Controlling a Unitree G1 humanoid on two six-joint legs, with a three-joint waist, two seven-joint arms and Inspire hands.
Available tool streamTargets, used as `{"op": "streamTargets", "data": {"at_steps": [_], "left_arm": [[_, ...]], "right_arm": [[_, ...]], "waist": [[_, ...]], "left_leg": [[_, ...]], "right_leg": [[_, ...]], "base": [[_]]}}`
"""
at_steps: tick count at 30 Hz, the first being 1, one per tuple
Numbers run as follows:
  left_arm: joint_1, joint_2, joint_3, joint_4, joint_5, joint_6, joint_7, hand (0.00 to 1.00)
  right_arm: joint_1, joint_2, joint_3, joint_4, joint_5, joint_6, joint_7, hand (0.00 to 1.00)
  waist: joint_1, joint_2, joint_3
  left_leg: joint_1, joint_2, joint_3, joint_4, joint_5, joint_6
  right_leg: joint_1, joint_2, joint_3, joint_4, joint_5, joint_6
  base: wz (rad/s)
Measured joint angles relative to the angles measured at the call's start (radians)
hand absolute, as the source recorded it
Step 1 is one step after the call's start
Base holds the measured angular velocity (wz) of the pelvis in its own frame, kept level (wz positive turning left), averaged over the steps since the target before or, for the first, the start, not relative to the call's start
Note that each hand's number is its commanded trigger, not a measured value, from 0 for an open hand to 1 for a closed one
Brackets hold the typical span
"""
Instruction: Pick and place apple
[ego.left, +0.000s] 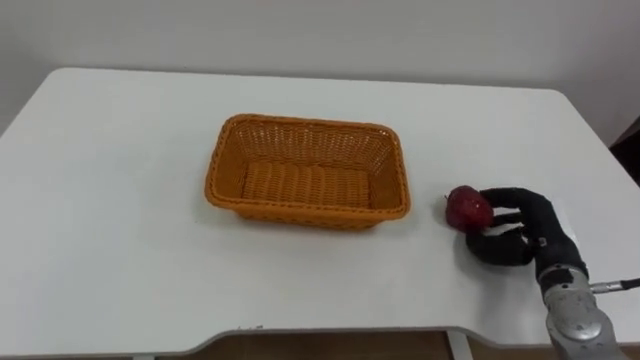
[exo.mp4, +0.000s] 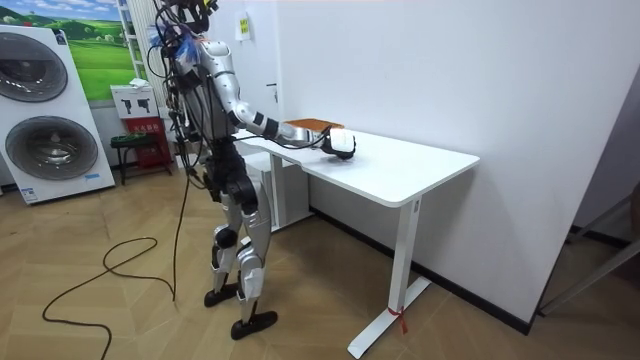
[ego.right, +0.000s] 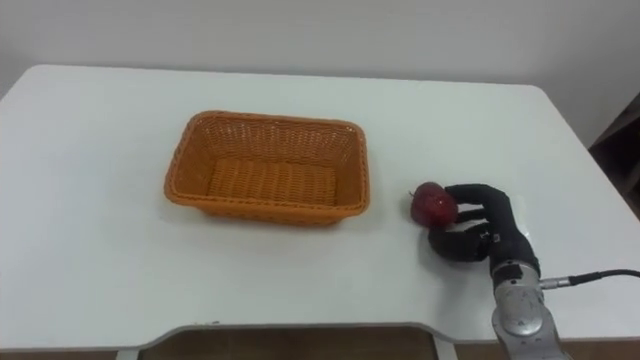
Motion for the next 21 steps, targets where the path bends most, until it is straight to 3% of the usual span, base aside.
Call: {"op": "streamTargets", "data": {"at_steps": [16, 18, 21], "left_arm": [[-0.015, 0.003, -0.001, -0.001, -0.005, 0.004, 0.033, 0.00], [-0.018, 0.001, 0.002, 0.002, -0.004, 0.004, 0.033, 0.00], [-0.020, -0.003, 0.010, 0.004, -0.003, 0.004, 0.032, 0.00]], "right_arm": [[0.000, 0.017, 0.006, -0.008, 0.045, -0.011, -0.021, 1.00], [0.005, 0.021, 0.006, -0.048, 0.050, 0.004, -0.024, 1.00], [0.006, 0.020, 0.005, -0.170, 0.103, 0.020, -0.031, 1.00]], "waist": [[-0.028, 0.010, 0.0014], [-0.027, 0.015, 0.0044], [-0.027, 0.028, 0.0023]], "left_leg": [[-0.003, 0.000, -0.008, -0.003, 0.000, -0.001], [-0.003, 0.000, -0.004, -0.006, 0.000, -0.001], [-0.011, 0.000, 0.007, -0.009, 0.000, 0.000]], "right_leg": [[0.001, 0.000, -0.005, -0.002, 0.000, 0.000], [-0.001, 0.000, -0.003, -0.003, 0.000, 0.000], [-0.019, 0.000, 0.003, 0.003, 0.000, 0.000]], "base": [[0.02], [-0.04], [-0.10]]}}
